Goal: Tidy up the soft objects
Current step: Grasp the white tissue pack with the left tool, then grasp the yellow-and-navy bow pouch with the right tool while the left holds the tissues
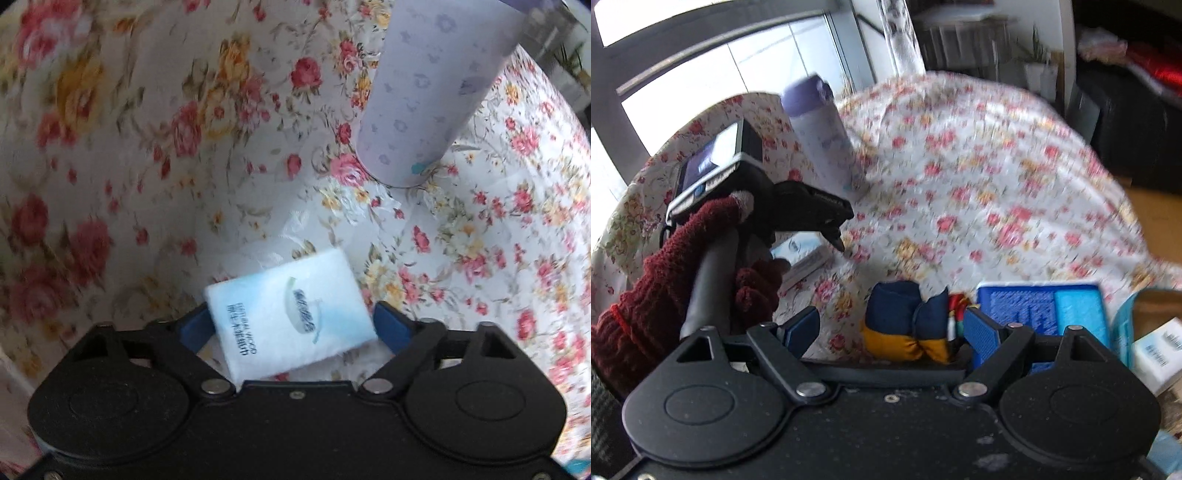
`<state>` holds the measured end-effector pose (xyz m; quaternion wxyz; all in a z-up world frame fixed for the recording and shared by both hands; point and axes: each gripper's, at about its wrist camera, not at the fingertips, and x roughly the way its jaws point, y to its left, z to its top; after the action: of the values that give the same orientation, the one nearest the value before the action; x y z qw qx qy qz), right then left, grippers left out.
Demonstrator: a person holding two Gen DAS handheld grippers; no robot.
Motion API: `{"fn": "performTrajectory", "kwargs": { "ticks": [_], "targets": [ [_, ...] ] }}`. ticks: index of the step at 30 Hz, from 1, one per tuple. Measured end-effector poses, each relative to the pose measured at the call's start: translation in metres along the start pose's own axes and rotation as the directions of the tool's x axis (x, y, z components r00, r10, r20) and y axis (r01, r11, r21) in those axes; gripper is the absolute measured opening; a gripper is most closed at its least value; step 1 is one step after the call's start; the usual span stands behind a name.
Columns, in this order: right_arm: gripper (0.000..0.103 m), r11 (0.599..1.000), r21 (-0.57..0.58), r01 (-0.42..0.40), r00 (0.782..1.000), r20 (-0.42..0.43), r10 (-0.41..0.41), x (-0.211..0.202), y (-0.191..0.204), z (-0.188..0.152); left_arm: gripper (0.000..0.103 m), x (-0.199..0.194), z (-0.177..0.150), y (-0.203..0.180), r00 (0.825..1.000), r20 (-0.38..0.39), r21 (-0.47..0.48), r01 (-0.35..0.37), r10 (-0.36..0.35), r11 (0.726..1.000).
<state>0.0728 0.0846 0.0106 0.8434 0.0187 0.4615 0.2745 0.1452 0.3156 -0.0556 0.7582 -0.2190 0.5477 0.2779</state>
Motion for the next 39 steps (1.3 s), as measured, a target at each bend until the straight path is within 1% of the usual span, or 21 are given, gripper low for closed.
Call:
{"fn": "performTrajectory", "kwargs": {
  "ticks": [2,5,7,10,14,20,23,24,28,29,30,31,33,34,36,39],
  "targets": [
    [0.084,1.0,0.015,-0.011,0.999,-0.033,0.012,0.01,0.0,0.001,0.078,0.0,0.001,-0.002,1.0,0.0,0.031,0.003,-0.003,1.0],
    [0.088,1.0,0.003,0.027,0.999,-0.044,-0.027,0.022,0.005,0.001,0.077,0.001,0.005,0.002,1.0,-0.016,0.023,0.019,-0.018,1.0],
    [0.088,0.999,-0.007,0.05,0.997,-0.053,-0.05,0.03,0.007,0.003,0.077,0.0,0.008,0.006,0.999,-0.022,0.018,0.026,-0.025,1.0],
    [0.089,0.997,-0.013,0.072,0.995,-0.074,-0.073,0.042,0.007,0.009,0.077,-0.002,0.011,0.01,1.0,-0.01,0.018,0.018,-0.017,1.0],
    [0.092,0.993,-0.059,0.102,0.991,-0.086,-0.107,0.055,0.013,0.016,0.077,0.0,0.017,0.015,1.0,0.007,0.032,-0.009,0.009,0.999],
    [0.094,0.978,-0.139,0.153,0.98,-0.108,-0.169,0.073,0.021,0.021,0.077,0.01,0.022,0.01,1.0,0.003,0.055,0.004,-0.004,0.998],
    [0.094,0.974,-0.16,0.163,0.976,-0.12,-0.183,0.078,0.021,0.021,0.077,0.007,0.018,0.007,1.0,0.001,0.057,0.013,-0.013,0.998],
    [0.094,0.972,-0.165,0.165,0.975,-0.121,-0.186,0.08,0.021,0.021,0.077,0.017,0.02,0.002,1.0,0.002,0.057,0.013,-0.013,0.998],
    [0.094,0.969,-0.179,0.171,0.973,-0.124,-0.194,0.083,0.023,0.021,0.077,0.018,0.02,0.002,1.0,0.003,0.054,0.023,-0.023,0.998],
    [0.092,0.969,-0.178,0.171,0.973,-0.122,-0.194,0.082,0.023,0.021,0.077,0.019,0.021,0.002,1.0,0.003,0.053,0.025,-0.025,0.998],
    [0.084,0.968,-0.177,0.178,0.973,-0.118,-0.2,0.082,0.023,0.021,0.077,0.02,0.02,0.003,1.0,0.004,0.052,0.027,-0.027,0.998],
    [0.08,0.966,-0.18,0.186,0.971,-0.116,-0.208,0.082,0.023,0.021,0.077,0.021,0.021,0.003,1.0,0.005,0.053,0.029,-0.029,0.998],
    [0.076,0.968,-0.175,0.178,0.973,-0.117,-0.2,0.08,0.022,0.023,0.077,0.021,0.02,0.004,1.0,0.007,0.054,0.03,-0.031,0.998],
    [0.073,0.971,-0.166,0.174,0.974,-0.117,-0.194,0.079,0.021,0.024,0.077,0.02,0.019,0.004,1.0,0.008,0.055,0.03,-0.03,0.998],
    [0.07,0.976,-0.148,0.161,0.977,-0.114,-0.179,0.075,0.018,0.026,0.077,0.017,0.017,0.005,0.999,0.011,0.058,0.03,-0.031,0.998],
    [0.067,0.987,-0.099,0.123,0.985,-0.112,-0.134,0.068,0.016,0.031,0.076,0.014,0.015,0.006,0.999,0.016,0.063,0.033,-0.034,0.997]
  ]
}}
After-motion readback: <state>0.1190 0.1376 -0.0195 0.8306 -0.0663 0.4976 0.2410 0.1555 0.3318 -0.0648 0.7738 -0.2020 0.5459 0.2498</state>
